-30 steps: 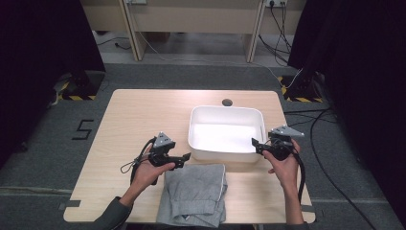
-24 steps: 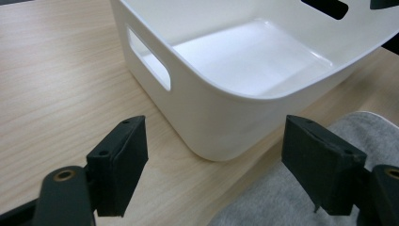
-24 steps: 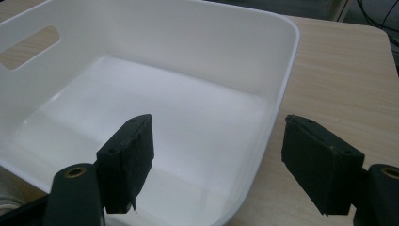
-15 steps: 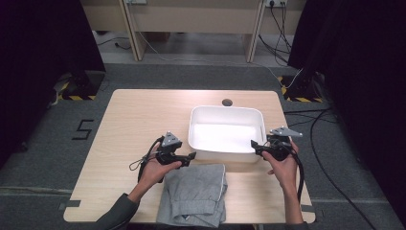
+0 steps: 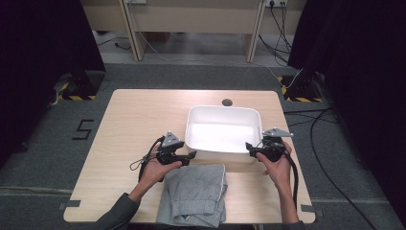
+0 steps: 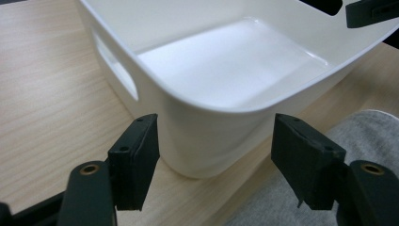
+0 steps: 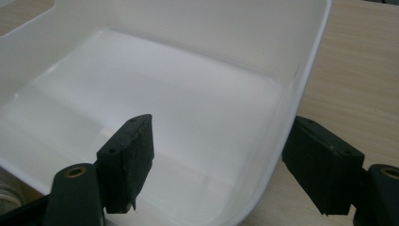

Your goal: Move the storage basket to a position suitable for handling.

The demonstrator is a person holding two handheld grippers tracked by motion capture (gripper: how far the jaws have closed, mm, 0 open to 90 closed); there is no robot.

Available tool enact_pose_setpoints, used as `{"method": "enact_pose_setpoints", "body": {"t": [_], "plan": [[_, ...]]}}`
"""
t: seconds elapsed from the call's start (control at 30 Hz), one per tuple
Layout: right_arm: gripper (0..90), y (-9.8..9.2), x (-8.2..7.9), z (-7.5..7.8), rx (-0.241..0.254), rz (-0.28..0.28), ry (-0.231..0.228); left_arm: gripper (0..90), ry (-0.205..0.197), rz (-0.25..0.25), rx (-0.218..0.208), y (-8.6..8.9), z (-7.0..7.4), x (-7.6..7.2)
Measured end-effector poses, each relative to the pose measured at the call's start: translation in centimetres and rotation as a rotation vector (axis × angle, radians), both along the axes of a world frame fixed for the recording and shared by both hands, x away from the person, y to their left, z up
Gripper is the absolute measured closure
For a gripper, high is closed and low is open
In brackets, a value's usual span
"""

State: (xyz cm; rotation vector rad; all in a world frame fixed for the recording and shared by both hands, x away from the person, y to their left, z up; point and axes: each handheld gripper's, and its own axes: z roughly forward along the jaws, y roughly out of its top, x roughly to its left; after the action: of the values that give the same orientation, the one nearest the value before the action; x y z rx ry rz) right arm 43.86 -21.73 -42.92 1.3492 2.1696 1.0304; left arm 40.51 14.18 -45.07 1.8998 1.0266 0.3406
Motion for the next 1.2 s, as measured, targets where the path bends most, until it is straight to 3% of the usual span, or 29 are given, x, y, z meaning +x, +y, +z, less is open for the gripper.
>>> {"method": "enact_pose_setpoints", "body": {"t": [0.1,0.2,0.37,1.0,1.07,1.1,1.2], "plan": [[27.0,0.5,0.0,0.0,0.005,0.014,-0.002,29.9,-0.001,0.01,0.014,0.2,0.0,0.0],[26.8,0.9,0.2,-0.2,0.013,0.018,-0.011,29.2,0.011,0.019,-0.003,0.5,0.0,0.0],[26.8,1.4,0.4,-0.2,0.009,0.031,-0.01,27.8,0.0,0.032,0.024,0.9,0.4,-0.3],[26.7,5.7,0.9,-0.3,0.0,0.087,-0.007,27.3,0.021,0.079,0.054,4.7,0.3,-1.1],[26.7,6.1,1.0,-0.3,0.008,0.086,-0.002,27.2,0.001,0.064,0.055,4.9,0.2,-0.9],[26.7,6.1,1.0,-0.3,0.003,0.089,-0.007,27.1,0.025,0.086,0.052,4.9,0.2,-1.1],[26.7,6.3,1.1,-0.3,-0.001,0.095,-0.009,27.0,0.024,0.093,0.059,5.0,0.1,-1.1]]}}
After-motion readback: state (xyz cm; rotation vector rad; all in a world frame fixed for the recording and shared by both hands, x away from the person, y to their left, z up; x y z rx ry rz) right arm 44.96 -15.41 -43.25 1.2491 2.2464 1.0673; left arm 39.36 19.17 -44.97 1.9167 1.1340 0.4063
